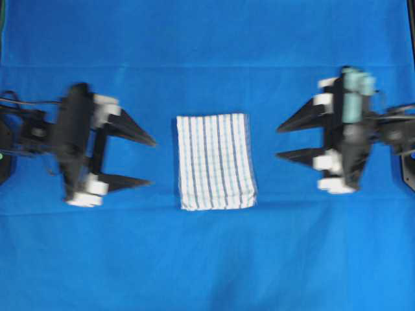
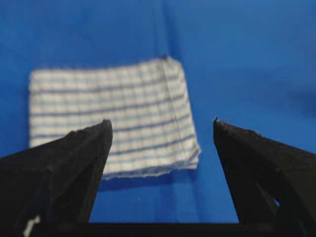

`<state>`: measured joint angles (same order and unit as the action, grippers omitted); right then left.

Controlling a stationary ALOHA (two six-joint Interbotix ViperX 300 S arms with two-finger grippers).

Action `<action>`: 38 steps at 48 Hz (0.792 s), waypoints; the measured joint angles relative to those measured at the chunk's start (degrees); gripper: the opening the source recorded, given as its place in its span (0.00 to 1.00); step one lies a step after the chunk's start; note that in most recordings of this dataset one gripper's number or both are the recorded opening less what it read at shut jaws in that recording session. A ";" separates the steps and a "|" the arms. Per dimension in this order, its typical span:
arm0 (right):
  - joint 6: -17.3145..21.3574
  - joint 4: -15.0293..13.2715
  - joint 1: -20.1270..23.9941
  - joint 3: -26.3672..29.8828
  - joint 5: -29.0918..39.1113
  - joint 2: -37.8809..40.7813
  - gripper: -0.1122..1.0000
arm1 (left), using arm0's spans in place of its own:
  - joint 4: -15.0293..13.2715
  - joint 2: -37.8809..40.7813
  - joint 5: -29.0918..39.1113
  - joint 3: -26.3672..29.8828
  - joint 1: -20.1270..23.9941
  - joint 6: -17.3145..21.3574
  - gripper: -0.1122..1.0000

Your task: Fold the blue towel.

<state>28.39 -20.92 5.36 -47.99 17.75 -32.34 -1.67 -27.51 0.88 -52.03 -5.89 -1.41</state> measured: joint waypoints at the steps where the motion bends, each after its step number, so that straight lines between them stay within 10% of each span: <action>1: 0.00 -0.18 0.00 -0.44 0.18 -1.23 0.61 | 0.00 -1.58 0.09 -0.62 0.09 0.00 0.79; 38: 0.18 -4.83 -1.49 -25.22 -6.68 -33.13 0.61 | 0.09 -42.71 -0.70 -26.54 3.60 1.49 0.79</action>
<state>28.56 -25.75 3.87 -73.21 11.07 -65.48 -1.58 -70.22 0.18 -78.57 -2.29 0.09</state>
